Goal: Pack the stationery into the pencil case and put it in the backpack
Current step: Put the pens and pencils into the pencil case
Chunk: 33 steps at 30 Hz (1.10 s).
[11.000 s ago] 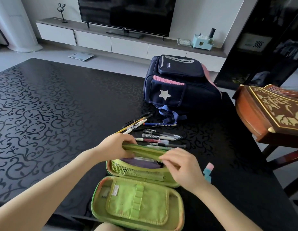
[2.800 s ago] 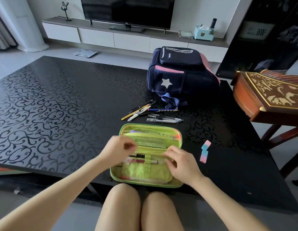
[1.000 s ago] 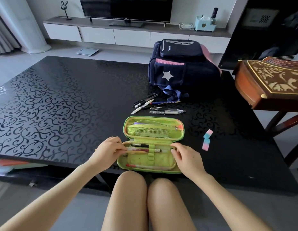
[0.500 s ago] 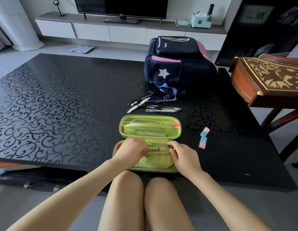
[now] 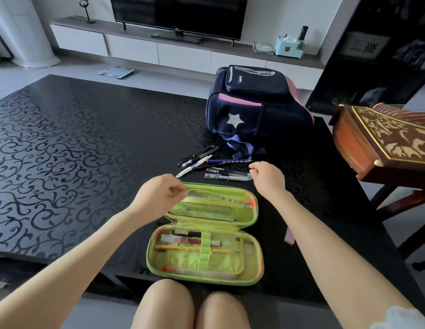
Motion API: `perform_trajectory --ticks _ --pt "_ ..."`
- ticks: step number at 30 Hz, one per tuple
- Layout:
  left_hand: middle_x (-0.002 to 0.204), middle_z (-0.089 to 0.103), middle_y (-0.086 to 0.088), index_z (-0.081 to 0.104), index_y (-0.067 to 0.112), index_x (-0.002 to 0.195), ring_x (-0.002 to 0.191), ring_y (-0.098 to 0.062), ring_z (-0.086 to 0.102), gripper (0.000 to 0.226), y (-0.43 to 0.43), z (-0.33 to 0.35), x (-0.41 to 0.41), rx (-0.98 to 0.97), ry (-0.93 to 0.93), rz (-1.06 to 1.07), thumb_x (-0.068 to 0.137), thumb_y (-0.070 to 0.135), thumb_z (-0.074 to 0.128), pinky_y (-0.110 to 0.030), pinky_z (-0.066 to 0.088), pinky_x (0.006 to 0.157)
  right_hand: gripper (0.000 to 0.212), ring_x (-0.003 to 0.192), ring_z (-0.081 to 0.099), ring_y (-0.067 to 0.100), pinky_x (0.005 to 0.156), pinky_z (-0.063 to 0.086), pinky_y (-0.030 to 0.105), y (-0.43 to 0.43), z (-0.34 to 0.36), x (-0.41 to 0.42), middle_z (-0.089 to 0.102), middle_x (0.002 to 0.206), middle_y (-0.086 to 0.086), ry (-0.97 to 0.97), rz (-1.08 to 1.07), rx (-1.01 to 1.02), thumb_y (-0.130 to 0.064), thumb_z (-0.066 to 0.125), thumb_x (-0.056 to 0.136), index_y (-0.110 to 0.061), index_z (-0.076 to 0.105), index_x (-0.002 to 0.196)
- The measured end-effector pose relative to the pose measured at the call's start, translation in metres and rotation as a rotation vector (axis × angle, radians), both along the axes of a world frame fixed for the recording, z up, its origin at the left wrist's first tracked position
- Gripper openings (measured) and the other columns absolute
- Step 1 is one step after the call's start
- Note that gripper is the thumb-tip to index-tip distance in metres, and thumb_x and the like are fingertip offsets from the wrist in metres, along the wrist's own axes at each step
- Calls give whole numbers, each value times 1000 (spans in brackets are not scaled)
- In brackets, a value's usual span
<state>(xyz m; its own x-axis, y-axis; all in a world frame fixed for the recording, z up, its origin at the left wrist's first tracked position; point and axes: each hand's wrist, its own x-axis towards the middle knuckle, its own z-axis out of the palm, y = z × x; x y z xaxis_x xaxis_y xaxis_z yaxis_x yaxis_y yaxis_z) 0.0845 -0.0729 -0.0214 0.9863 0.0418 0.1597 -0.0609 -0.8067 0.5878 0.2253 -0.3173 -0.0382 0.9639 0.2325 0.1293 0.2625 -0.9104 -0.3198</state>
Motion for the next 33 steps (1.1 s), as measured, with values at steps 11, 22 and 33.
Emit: perform_trajectory --ticks 11,22,33 --pt "81 63 7 70 20 76 74 -9 58 6 20 -21 24 -61 -1 25 81 23 68 -28 47 66 28 110 51 30 75 42 36 40 -22 76 59 118 11 -20 64 -529 0 42 90 -9 55 113" --pt "100 65 2 64 17 107 93 -21 57 32 -13 2 8 328 -361 -101 89 36 47 -34 47 81 14 69 55 23 47 42 30 14 11 -48 61 78 1 -436 439 -184 -3 69 76 -12 60 82" --pt "79 55 15 74 29 92 75 -9 41 53 23 -36 -75 73 -100 -98 81 66 37 -24 39 70 18 77 54 11 64 46 25 -28 -26 -154 59 81 -10 -39 292 132 -29 63 85 -16 64 99"
